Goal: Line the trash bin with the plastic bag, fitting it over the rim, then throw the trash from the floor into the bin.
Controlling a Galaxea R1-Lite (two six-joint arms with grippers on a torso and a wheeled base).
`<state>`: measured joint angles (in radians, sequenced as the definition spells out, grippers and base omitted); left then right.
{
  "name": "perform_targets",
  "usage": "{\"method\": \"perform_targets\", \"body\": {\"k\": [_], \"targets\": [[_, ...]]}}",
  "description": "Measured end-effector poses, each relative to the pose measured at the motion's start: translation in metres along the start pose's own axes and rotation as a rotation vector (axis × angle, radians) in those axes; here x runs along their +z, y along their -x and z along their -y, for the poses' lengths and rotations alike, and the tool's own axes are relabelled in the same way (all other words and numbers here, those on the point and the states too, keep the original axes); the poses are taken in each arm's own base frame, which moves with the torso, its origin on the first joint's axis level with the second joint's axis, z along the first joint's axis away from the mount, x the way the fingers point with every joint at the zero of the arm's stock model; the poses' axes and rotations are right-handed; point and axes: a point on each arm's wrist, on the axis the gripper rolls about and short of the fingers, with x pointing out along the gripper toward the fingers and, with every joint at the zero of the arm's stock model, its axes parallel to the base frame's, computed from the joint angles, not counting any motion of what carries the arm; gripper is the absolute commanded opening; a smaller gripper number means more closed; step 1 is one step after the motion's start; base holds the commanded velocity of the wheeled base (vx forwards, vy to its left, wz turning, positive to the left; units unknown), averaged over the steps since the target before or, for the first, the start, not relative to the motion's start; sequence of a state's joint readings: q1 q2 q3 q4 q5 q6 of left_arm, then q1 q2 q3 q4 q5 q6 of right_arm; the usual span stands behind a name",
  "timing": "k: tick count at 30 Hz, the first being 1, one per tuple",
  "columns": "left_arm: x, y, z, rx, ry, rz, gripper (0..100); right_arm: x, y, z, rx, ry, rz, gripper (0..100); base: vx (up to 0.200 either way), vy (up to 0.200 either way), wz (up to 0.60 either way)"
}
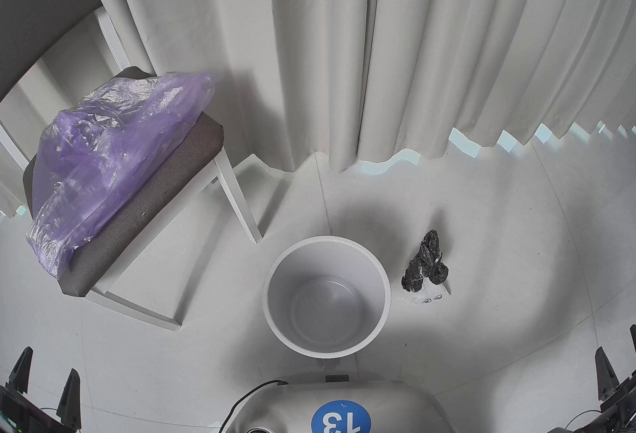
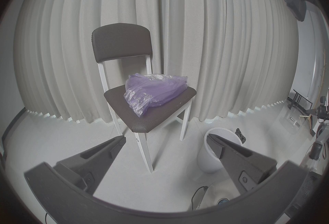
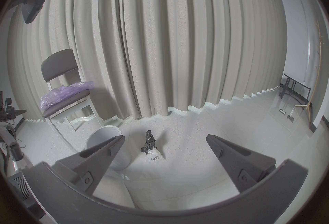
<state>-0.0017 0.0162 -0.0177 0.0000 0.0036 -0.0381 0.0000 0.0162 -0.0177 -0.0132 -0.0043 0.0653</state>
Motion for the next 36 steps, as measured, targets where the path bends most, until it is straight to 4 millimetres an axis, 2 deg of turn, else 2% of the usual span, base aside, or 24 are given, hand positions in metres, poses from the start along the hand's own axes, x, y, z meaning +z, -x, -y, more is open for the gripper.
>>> {"method": "perform_targets", "body": {"k": [20, 28, 32, 36], "targets": [[0.000, 0.000, 0.000, 0.010, 0.010, 0.003, 100, 0.000, 0.000, 0.000, -0.020, -0.010, 0.005, 100, 0.000, 0.000, 0.00], [0.001, 0.000, 0.000, 0.002, -0.008, 0.006, 100, 0.001, 0.000, -0.001, 0.030, 0.050, 0.008, 100, 0.000, 0.000, 0.00], [0.001, 0.000, 0.000, 0.001, -0.006, 0.006, 100, 0.010, 0.001, -0.002, 0.066, 0.008, 0.087, 100, 0.000, 0.000, 0.00], [0.001, 0.000, 0.000, 0.000, -0.005, 0.007, 100, 0.031, 0.008, -0.005, 0.128, -0.099, 0.171, 100, 0.000, 0.000, 0.00]]}}
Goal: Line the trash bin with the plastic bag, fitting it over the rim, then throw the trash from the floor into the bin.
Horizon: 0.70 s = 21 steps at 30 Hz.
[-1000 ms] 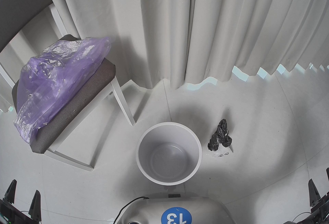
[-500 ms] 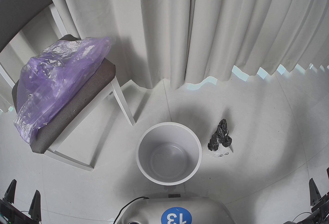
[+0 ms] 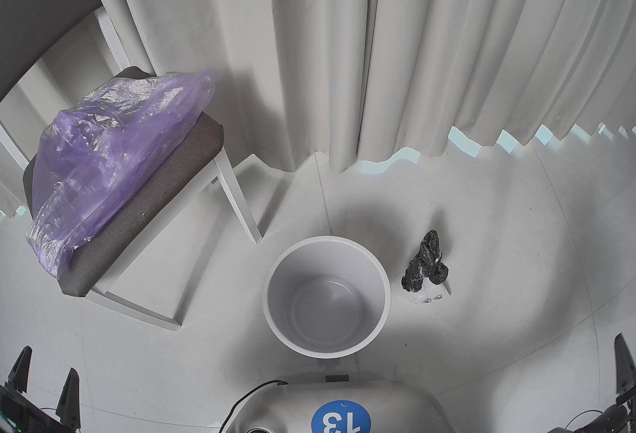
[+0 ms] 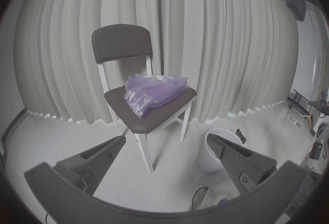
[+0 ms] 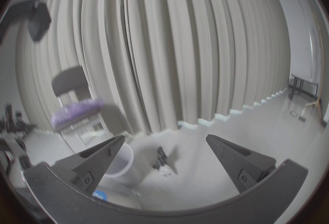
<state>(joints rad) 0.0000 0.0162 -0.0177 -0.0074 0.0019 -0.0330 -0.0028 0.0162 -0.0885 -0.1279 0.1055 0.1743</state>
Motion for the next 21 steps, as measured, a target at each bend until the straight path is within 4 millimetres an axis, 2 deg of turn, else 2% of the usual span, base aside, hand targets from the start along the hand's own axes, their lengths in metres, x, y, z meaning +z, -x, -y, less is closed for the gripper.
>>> {"method": "perform_targets", "body": {"k": [5, 12, 16, 21], "targets": [[0.008, 0.001, 0.001, -0.045, 0.054, 0.056, 100, 0.020, 0.006, -0.005, 0.044, -0.009, -0.008, 100, 0.000, 0.000, 0.00], [0.056, 0.014, 0.003, -0.099, 0.052, 0.154, 100, 0.053, -0.001, -0.010, 0.079, 0.070, -0.015, 100, 0.000, 0.000, 0.00], [0.082, 0.015, 0.003, -0.038, -0.069, 0.132, 100, 0.078, -0.023, -0.013, 0.078, 0.111, -0.039, 100, 0.000, 0.000, 0.00], [0.103, 0.003, 0.001, 0.094, -0.349, 0.016, 100, 0.100, -0.064, -0.013, 0.083, 0.140, -0.089, 100, 0.000, 0.000, 0.00]]}}
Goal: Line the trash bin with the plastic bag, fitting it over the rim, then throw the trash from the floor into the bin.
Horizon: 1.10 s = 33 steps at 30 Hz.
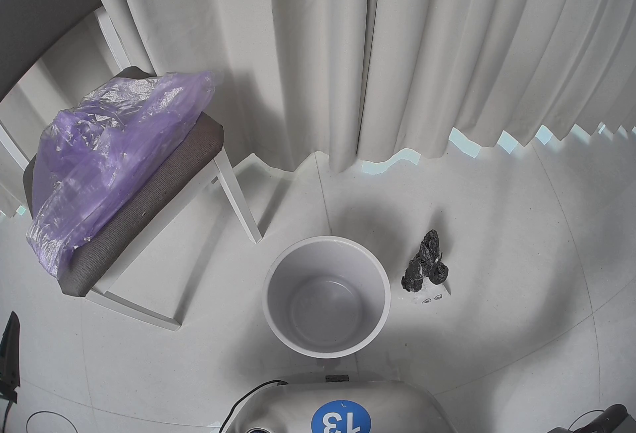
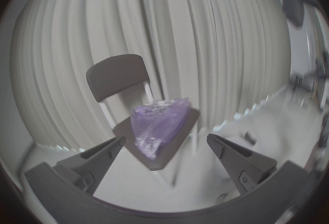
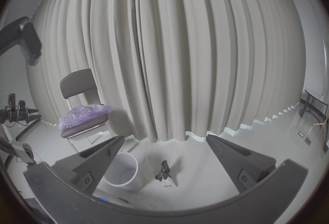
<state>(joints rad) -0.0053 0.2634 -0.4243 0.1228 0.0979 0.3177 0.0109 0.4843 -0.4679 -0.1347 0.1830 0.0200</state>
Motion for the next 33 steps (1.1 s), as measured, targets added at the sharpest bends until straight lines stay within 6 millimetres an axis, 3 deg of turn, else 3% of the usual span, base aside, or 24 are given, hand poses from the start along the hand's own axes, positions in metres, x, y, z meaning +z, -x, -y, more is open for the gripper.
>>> {"method": "perform_targets", "body": {"k": [5, 12, 25, 33], "targets": [[0.008, -0.025, -0.003, 0.056, -0.186, -0.184, 100, 0.014, -0.042, 0.006, 0.028, -0.025, 0.004, 100, 0.000, 0.000, 0.00], [0.013, -0.062, -0.003, 0.033, -0.256, -0.367, 100, 0.009, -0.078, 0.010, 0.047, -0.110, -0.061, 100, 0.000, 0.000, 0.00], [0.020, -0.130, -0.004, 0.071, -0.340, -0.514, 100, 0.007, -0.102, 0.013, 0.051, -0.164, -0.088, 100, 0.000, 0.000, 0.00], [0.012, -0.151, 0.001, 0.035, -0.359, -0.580, 100, 0.008, -0.105, 0.014, 0.049, -0.170, -0.089, 100, 0.000, 0.000, 0.00]]}}
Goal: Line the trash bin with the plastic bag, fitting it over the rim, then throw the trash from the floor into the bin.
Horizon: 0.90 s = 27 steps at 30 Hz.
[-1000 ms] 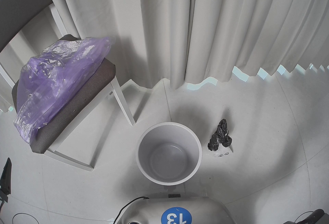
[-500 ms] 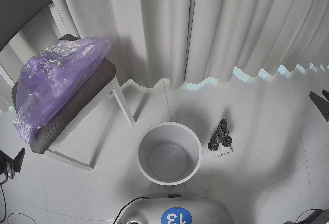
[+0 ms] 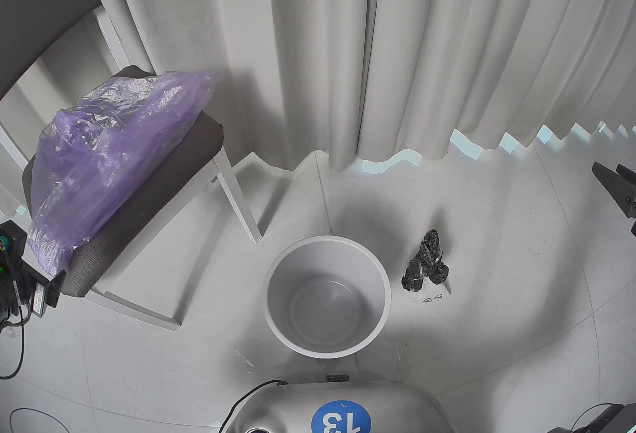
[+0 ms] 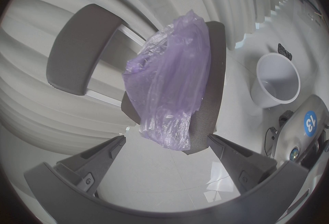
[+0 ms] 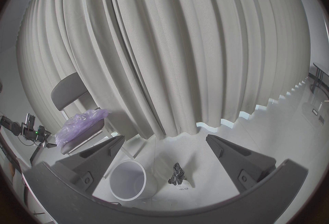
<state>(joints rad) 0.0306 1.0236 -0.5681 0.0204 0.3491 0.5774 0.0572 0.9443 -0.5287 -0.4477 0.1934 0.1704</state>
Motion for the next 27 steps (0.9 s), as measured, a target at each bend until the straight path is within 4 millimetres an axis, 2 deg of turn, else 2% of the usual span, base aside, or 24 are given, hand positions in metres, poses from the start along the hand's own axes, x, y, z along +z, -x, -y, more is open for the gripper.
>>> {"method": "perform_targets", "body": {"k": [8, 14, 22, 27], "targets": [[0.017, -0.023, -0.002, 0.022, -0.003, -0.032, 100, 0.002, -0.003, 0.001, 0.002, -0.012, 0.010, 100, 0.000, 0.000, 0.00], [0.028, -0.034, -0.007, 0.061, -0.004, -0.060, 100, 0.005, -0.005, 0.004, -0.020, -0.012, 0.022, 100, 0.000, 0.000, 0.00], [0.047, -0.034, -0.025, 0.122, 0.006, -0.023, 100, 0.008, -0.008, 0.008, -0.043, -0.006, 0.047, 100, 0.000, 0.000, 0.00], [0.050, -0.028, -0.029, 0.138, -0.017, -0.002, 100, 0.009, -0.008, 0.008, -0.048, -0.005, 0.050, 100, 0.000, 0.000, 0.00]]}}
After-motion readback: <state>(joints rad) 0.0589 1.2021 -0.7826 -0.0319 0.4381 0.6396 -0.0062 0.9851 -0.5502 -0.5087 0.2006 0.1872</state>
